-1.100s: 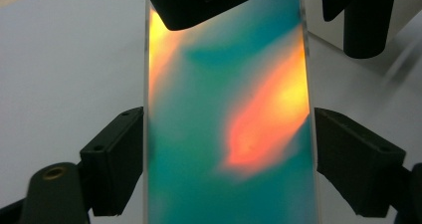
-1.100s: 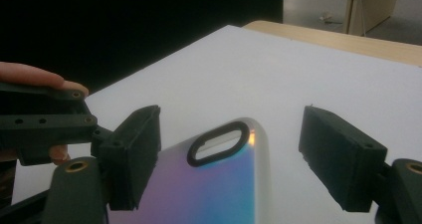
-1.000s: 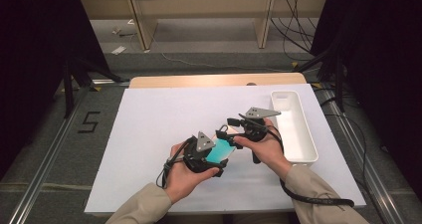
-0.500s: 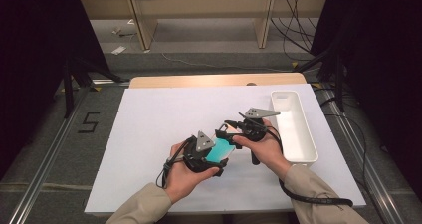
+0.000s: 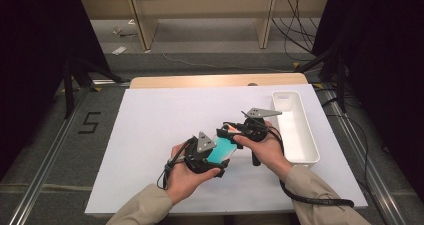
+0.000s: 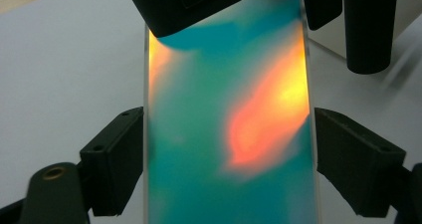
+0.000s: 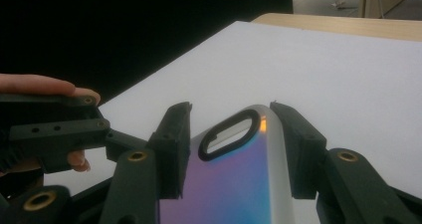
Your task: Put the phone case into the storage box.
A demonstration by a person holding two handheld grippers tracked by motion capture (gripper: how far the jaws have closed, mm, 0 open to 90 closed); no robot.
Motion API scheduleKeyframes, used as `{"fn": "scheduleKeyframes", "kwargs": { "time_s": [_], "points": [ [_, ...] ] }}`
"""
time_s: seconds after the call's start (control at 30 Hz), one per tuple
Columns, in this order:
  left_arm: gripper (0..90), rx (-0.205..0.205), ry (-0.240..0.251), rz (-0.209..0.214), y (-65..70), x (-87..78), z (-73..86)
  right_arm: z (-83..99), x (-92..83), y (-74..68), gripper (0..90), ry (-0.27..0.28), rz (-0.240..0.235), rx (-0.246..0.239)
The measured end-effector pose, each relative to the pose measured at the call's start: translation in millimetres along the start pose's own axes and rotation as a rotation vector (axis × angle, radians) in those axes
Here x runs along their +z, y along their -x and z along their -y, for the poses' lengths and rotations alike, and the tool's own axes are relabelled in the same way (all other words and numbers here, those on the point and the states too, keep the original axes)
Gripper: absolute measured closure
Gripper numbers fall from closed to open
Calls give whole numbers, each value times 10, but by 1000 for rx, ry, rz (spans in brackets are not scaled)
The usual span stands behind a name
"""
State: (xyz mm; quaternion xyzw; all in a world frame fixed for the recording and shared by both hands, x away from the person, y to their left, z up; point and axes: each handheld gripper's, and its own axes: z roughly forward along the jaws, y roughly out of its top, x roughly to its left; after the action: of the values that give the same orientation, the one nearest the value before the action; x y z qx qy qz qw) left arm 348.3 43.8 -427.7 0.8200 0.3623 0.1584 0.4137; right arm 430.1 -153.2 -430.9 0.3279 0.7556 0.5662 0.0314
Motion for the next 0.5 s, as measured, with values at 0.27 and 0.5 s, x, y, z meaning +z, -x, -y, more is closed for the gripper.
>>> {"fn": "scheduleKeyframes", "kwargs": {
  "time_s": [0.27,0.5],
  "points": [
    [171,7,-3,-6,2,14,9,-24,-19,4,606,10,-6,36],
    [169,27,-3,-21,6,27,18,-56,-36,-13,672,28,-17,63]
  ]
}}
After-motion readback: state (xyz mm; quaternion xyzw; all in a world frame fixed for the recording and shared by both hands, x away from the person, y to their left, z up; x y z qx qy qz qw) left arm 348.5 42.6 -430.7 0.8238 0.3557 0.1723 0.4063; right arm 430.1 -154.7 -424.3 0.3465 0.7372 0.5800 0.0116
